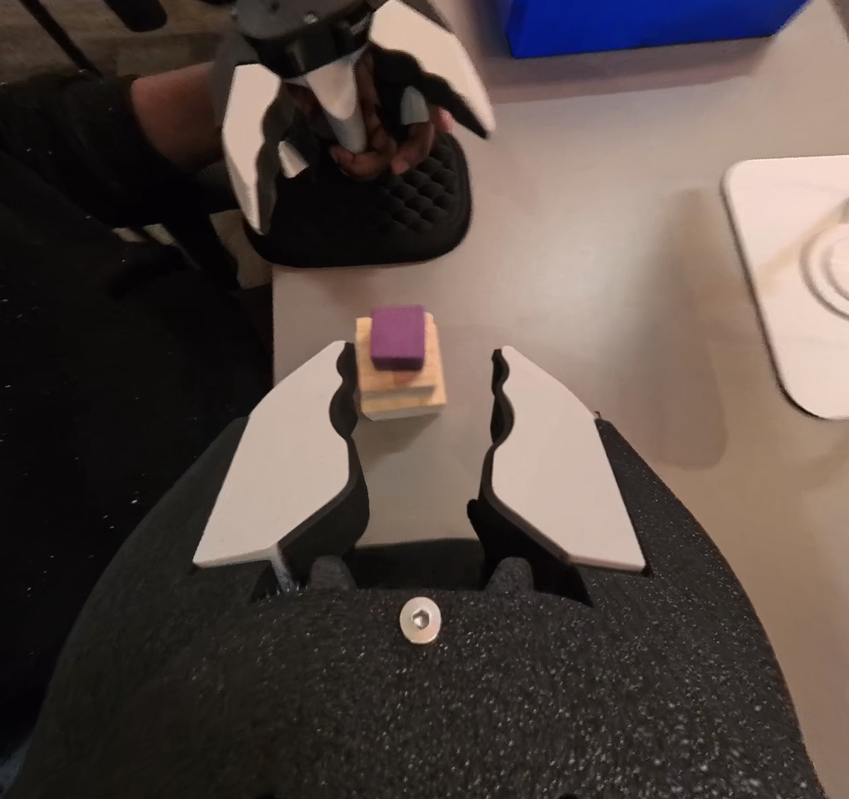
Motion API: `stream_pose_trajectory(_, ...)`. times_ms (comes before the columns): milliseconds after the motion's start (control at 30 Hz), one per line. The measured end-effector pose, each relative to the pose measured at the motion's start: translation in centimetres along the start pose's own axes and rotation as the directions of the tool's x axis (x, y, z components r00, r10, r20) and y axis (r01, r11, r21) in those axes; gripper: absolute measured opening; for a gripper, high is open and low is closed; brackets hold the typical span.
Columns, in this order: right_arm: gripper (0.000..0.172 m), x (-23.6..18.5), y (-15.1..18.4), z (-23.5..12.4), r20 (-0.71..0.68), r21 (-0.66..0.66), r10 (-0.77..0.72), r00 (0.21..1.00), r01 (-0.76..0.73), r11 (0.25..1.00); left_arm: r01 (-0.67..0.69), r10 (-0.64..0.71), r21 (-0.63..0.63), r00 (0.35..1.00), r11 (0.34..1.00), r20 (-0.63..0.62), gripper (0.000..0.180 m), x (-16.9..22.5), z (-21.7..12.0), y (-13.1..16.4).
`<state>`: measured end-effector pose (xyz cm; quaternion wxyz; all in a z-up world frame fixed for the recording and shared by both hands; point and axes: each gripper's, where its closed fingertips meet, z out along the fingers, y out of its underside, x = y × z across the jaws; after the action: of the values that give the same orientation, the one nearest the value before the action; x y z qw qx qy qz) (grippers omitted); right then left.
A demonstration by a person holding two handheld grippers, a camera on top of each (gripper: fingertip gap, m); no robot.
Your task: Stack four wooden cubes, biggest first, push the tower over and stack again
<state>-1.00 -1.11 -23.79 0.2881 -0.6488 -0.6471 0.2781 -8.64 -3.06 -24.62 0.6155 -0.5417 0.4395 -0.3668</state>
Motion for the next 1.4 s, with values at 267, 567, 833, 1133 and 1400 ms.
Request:
stream_pose_trajectory(267, 0.049, 9.8, 10.7, -7.6, -0.417, -0.046, 0.226, 0.881, -0.268, 0.962, -0.001, 0.001, -0.003, 1.000, 1.000, 0.001, 0.120, 0.0, 0.0, 0.0)
stream_pose_trajectory(567, 0.040, 11.8, 18.1, -6.7, -0.404, 0.002, 0.430, 0.807, -0.470, 0.883, -0.001, 0.001, -0.003, 1.000, 1.000, 0.008, 0.119, -0.1, 0.0, 0.1)
stream_pose_trajectory(833, 0.042, 12.7, 19.3, -4.5, -0.470, -0.062, 0.430, 0.771, -0.515, 0.855, 0.001, -0.001, 0.001, 1.000, 1.000, 0.006, 0.119, -0.1, 0.0, 0.0)
stream_pose_trajectory(1133, 0.022, 13.0, 18.5, -3.9, -0.470, -0.084, 0.401, 0.786, -0.493, 0.866, 0.000, 0.000, 0.000, 1.000, 1.000, 0.006, 0.119, 0.0, 0.0, 0.0)
stream_pose_trajectory(1400, 0.021, 9.0, 9.4, -4.8, -0.335, -0.007, 0.265, 0.904, -0.283, 0.959, -0.003, 0.003, 0.001, 1.000, 1.000, 0.007, 0.118, 0.0, -0.1, 0.0)
